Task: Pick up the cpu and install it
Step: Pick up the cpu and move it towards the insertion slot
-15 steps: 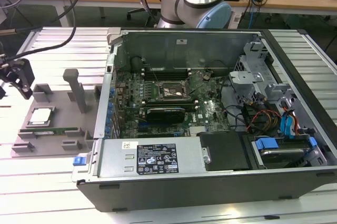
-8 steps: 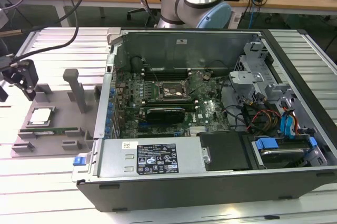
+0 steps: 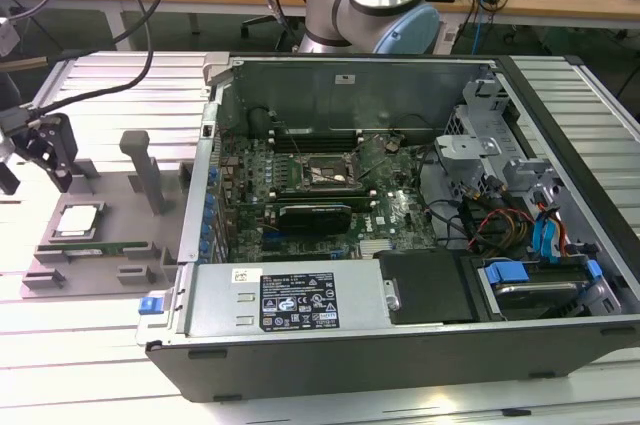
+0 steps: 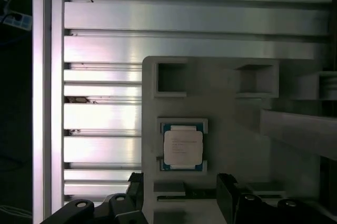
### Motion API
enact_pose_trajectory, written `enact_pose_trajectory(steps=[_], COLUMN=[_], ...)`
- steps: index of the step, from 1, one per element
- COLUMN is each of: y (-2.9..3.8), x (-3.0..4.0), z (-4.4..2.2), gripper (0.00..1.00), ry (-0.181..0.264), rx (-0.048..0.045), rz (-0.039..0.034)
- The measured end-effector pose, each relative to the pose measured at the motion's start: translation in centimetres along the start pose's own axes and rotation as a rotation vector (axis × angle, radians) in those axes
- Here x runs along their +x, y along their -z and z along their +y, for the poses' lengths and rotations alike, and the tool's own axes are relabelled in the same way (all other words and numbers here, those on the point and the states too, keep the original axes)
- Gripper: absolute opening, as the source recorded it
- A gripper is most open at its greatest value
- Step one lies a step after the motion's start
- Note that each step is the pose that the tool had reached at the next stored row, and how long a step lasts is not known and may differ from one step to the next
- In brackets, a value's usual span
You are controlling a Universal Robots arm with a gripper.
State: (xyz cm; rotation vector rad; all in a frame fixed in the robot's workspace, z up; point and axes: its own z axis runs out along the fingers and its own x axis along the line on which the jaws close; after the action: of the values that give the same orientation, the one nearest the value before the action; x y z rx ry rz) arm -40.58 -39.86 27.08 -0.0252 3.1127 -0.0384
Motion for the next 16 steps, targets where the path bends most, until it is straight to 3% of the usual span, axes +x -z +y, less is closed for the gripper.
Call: enact_pose_trajectory(steps=[16], y=[-0.48], x=[-0.87], z=[-0.01], gripper=[0.66], ry=[0.0], rx=[0.0034], rz=[0.0001])
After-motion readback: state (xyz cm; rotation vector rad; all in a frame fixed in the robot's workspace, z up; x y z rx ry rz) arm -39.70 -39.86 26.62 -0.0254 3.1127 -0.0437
